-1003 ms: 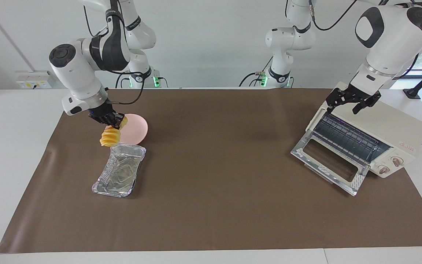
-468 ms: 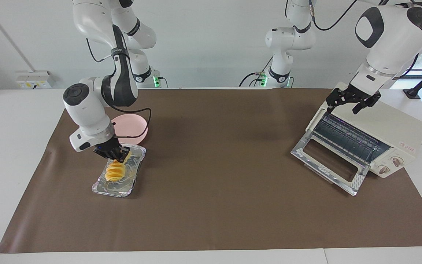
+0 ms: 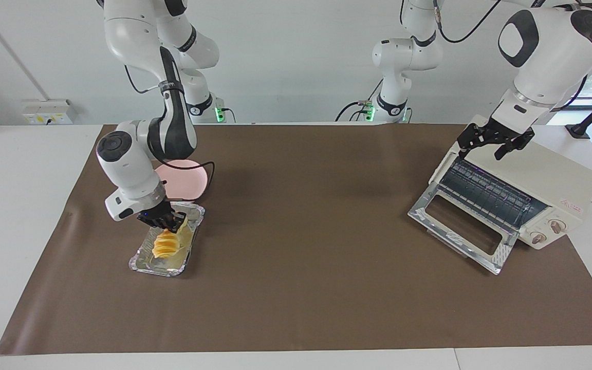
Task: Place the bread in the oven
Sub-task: 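Lift the bread and place it into the foil tray with the right gripper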
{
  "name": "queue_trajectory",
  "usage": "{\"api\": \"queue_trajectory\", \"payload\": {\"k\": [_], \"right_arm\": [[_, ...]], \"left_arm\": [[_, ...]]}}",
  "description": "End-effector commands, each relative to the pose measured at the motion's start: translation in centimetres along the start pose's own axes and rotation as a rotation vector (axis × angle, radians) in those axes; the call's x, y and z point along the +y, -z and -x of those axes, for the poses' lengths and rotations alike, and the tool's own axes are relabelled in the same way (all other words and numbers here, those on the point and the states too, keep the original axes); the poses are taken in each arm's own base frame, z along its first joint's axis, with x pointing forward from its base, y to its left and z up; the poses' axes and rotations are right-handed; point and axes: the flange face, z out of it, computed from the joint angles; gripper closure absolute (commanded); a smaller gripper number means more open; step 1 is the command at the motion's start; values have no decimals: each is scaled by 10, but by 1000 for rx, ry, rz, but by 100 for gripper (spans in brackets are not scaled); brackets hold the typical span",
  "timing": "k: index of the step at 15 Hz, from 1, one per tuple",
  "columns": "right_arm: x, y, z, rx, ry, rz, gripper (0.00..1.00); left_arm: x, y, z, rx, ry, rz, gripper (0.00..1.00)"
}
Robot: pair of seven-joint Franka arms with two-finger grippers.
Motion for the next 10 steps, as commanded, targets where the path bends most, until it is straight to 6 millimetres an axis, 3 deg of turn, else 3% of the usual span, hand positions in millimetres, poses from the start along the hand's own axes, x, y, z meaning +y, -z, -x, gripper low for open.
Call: {"api": "queue_trajectory", "payload": {"k": [1, 6, 10], "right_arm": [[6, 5, 1, 17, 48, -1, 0], [33, 20, -9, 12, 75, 10, 0], [76, 22, -10, -9, 89, 15, 0]], "left_arm": [[-3, 4, -1, -7, 12, 9, 0], [-3, 4, -1, -7, 12, 9, 0], [-3, 4, -1, -7, 12, 9, 0]]}}
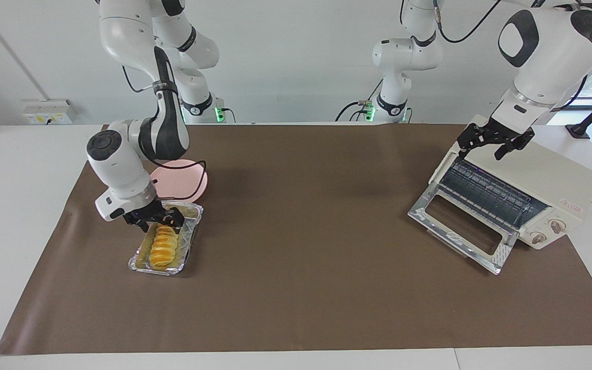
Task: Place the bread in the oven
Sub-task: 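Lift the bread and place it into the foil tray with the right gripper, then push the foil tray toward the toaster oven with the right gripper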
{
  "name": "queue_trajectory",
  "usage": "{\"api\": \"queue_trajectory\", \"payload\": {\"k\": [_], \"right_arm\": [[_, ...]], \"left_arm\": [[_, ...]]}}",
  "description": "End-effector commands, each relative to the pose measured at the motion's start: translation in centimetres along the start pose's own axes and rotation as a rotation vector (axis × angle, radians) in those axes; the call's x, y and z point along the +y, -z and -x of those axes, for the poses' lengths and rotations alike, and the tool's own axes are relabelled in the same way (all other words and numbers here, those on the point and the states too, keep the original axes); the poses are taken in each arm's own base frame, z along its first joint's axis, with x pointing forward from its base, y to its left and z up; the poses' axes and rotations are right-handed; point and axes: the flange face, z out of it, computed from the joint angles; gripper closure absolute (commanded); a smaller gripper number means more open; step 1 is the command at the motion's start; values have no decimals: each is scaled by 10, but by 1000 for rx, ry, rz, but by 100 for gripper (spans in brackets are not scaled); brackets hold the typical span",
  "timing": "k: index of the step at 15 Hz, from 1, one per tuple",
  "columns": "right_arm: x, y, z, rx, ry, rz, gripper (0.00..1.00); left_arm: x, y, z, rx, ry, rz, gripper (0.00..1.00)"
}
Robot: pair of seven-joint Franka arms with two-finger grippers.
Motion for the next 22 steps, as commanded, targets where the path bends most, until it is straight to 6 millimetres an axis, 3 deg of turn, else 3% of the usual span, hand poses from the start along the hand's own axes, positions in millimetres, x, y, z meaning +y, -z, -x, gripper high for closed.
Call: {"api": "queue_trajectory", "payload": {"k": [1, 5, 7, 10, 17, 18, 20, 22], "right_arm": [[24, -2, 8, -25, 13, 4, 0], [41, -18, 20, -44, -13, 2, 1], [42, -22, 24, -54, -14, 2, 8], [52, -28, 29, -57, 7, -5, 25], [52, -32, 31, -53, 11, -7, 64], [52, -32, 31, -53, 12, -5, 72], [52, -32, 30, -52, 20, -7, 100], [52, -31, 29, -50, 37, -7, 100]], "left_arm": [[-3, 4, -1, -7, 12, 9, 0], [-3, 4, -1, -7, 12, 9, 0], [-3, 4, -1, -7, 12, 9, 0], [-3, 4, -1, -7, 12, 9, 0], [-3, 4, -1, -7, 12, 9, 0], [-3, 4, -1, -7, 12, 9, 0], [-3, 4, -1, -7, 12, 9, 0], [-3, 4, -1, -7, 12, 9, 0]]}}
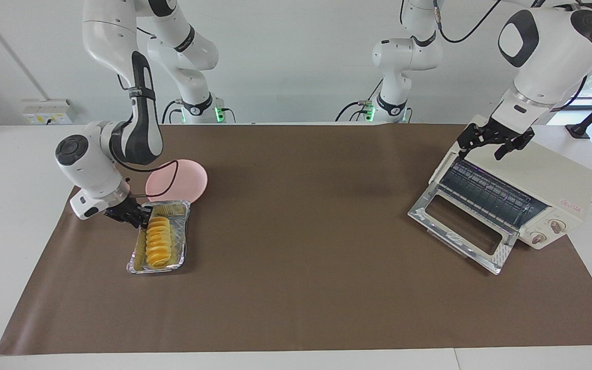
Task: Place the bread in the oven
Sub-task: 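Push the foil tray toward the toaster oven with the right gripper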
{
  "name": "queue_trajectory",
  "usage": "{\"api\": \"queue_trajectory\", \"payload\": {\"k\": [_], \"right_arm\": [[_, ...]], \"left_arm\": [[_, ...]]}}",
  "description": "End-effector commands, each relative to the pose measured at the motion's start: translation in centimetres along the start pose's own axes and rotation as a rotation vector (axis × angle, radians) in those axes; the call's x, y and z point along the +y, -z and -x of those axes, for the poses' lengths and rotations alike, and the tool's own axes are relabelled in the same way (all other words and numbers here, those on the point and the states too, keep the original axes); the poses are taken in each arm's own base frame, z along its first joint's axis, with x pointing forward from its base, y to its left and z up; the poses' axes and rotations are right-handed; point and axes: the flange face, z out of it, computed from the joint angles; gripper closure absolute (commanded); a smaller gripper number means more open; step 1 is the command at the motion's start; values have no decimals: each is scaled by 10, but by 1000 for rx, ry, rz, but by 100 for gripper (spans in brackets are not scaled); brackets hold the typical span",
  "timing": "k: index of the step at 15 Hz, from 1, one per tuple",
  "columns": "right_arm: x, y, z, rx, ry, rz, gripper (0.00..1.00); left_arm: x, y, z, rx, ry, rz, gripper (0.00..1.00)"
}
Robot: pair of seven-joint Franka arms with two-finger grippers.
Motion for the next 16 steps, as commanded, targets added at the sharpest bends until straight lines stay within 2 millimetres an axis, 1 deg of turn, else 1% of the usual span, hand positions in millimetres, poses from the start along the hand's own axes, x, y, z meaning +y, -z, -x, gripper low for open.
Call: {"api": "queue_trajectory", "payload": {"k": [1, 2, 4, 5, 7, 8, 9, 10, 11, 12, 13, 15, 16], "right_arm": [[2, 6, 2, 23, 33, -5, 100], [0, 9, 0, 31, 35, -5, 100], [-9, 22, -12, 56, 44, -5, 100], [-19, 29, -16, 70, 66, -5, 100], [-53, 52, -28, 100, 123, -5, 100], [-74, 68, -34, 105, 147, -10, 100], [-97, 87, -40, 116, 169, -18, 100], [-122, 99, -44, 125, 173, -48, 100], [-153, 104, -44, 133, 186, -75, 100], [-177, 98, -41, 133, 191, -82, 100], [-208, 90, -34, 120, 170, -88, 100], [-282, 81, -12, 82, 130, -98, 100], [-313, 64, -6, 58, 108, -95, 100]], "left_arm": [[-3, 4, -1, -7, 12, 9, 0], [-3, 4, 0, -8, 12, 9, 0], [-3, 4, -1, -7, 11, 9, 0], [-3, 4, 0, -8, 12, 9, 0], [-3, 4, -1, -7, 12, 9, 0], [-3, 4, -1, -7, 12, 9, 0], [-3, 4, -1, -7, 12, 9, 0], [-3, 4, -1, -7, 12, 9, 0], [-3, 4, -1, -7, 12, 9, 0], [-3, 4, -1, -7, 12, 9, 0], [-3, 4, -1, -7, 12, 9, 0], [-3, 4, -1, -7, 12, 9, 0], [-3, 4, -1, -7, 12, 9, 0]]}}
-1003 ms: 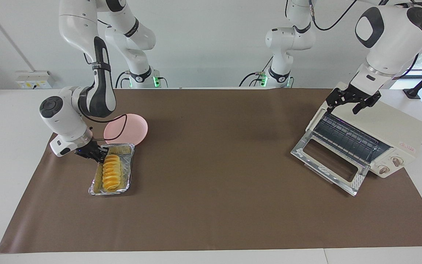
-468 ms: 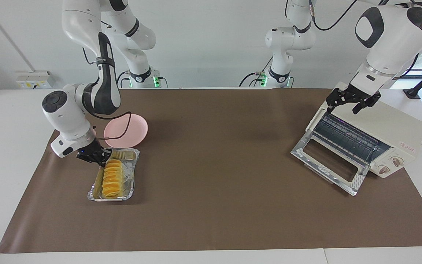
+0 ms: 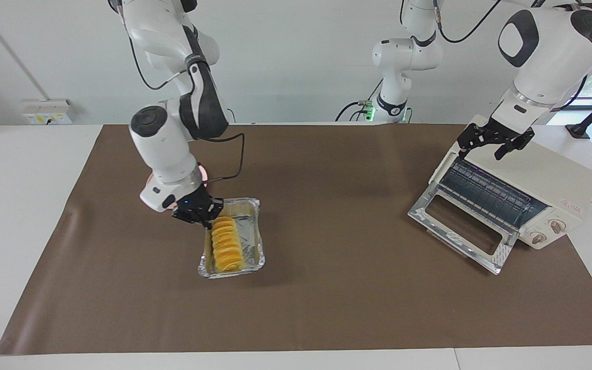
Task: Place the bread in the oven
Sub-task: 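Push the foil tray toward the toaster oven with the right gripper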
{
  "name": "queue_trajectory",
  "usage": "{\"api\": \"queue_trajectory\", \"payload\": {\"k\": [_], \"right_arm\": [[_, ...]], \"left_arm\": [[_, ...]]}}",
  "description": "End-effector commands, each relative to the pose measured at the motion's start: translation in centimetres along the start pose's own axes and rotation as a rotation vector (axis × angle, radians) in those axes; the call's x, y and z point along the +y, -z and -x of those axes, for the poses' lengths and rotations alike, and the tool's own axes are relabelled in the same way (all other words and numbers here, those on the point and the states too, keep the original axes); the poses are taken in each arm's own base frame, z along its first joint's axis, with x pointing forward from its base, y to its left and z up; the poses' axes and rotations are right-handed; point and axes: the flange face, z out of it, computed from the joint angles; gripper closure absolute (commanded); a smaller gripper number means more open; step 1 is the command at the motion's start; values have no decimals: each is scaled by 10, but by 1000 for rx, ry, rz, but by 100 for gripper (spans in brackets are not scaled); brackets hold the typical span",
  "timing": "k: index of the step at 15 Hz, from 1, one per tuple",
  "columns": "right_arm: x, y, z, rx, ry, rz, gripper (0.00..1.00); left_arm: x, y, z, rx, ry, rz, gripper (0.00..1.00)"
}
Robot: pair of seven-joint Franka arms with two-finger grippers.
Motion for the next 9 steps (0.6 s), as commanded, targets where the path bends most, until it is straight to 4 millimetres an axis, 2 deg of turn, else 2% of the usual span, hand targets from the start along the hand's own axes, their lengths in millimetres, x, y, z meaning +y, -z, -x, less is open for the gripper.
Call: {"api": "queue_trajectory", "payload": {"k": [1, 2, 3, 4, 9], "right_arm": [[-68, -31, -8, -30, -62, -17, 100], [-86, -42, -10, -40, -66, -20, 100], [-113, -53, 1, -55, -65, -15, 100], [-132, -64, 9, -65, -78, -9, 100], [-134, -97, 22, -39, -133, -17, 100]], "left_arm": [[-3, 4, -1, -7, 12, 9, 0], [-3, 4, -1, -7, 12, 9, 0], [-3, 4, -1, -7, 12, 9, 0], [-3, 4, -1, -7, 12, 9, 0], [-3, 4, -1, -7, 12, 9, 0]]}}
